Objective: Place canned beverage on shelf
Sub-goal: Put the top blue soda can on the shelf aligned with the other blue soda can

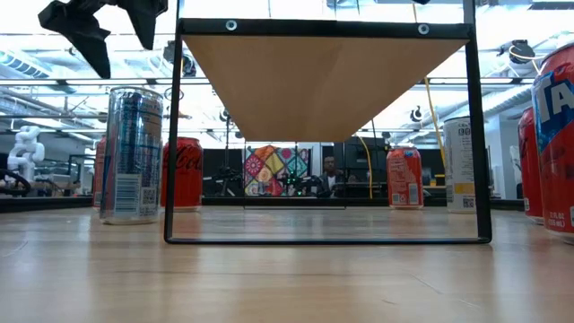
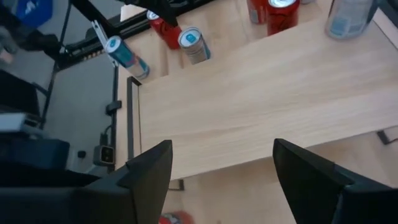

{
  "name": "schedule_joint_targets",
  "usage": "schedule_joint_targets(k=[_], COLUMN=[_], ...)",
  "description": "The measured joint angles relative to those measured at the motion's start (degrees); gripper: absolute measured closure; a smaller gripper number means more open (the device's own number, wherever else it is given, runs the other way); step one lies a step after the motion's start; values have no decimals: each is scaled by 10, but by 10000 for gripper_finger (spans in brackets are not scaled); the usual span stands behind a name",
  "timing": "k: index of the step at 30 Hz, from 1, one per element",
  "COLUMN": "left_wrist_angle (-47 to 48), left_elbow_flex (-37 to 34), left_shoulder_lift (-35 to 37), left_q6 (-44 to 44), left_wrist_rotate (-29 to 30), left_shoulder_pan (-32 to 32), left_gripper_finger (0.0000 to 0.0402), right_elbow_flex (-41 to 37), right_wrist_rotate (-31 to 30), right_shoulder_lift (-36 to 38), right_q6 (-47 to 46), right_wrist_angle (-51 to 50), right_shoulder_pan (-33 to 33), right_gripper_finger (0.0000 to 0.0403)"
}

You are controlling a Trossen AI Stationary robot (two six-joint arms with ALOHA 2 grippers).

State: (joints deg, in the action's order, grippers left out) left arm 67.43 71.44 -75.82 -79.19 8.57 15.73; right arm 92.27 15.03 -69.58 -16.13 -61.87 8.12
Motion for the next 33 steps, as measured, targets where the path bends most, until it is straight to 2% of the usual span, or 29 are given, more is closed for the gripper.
schedule_joint_targets(k=[3, 7, 15, 21, 33], left_wrist_angle=[-12, -12, -11, -18, -32], left_elbow_flex=[0, -1, -2, -2, -2], left_shoulder_lift=[0, -2, -39, -74, -101], left_q6=[0, 0, 23, 66, 65], left_wrist_rotate=[7, 13, 31, 20, -4], left_shoulder_pan=[0, 0, 2, 2, 0], left_gripper_finger=[27, 27, 27, 27, 27], right_elbow_flex=[0, 0, 0, 0, 0], right_wrist_rotate=[-4, -42, -78, -91, -123], right_shoulder_lift=[0, 0, 0, 0, 0], right_q6=[-25, -59, -127, -146, -162], right_wrist_angle=[8, 8, 9, 38, 57], right_shoulder_pan=[0, 0, 0, 0, 0], right_gripper_finger=[149, 149, 149, 149, 149])
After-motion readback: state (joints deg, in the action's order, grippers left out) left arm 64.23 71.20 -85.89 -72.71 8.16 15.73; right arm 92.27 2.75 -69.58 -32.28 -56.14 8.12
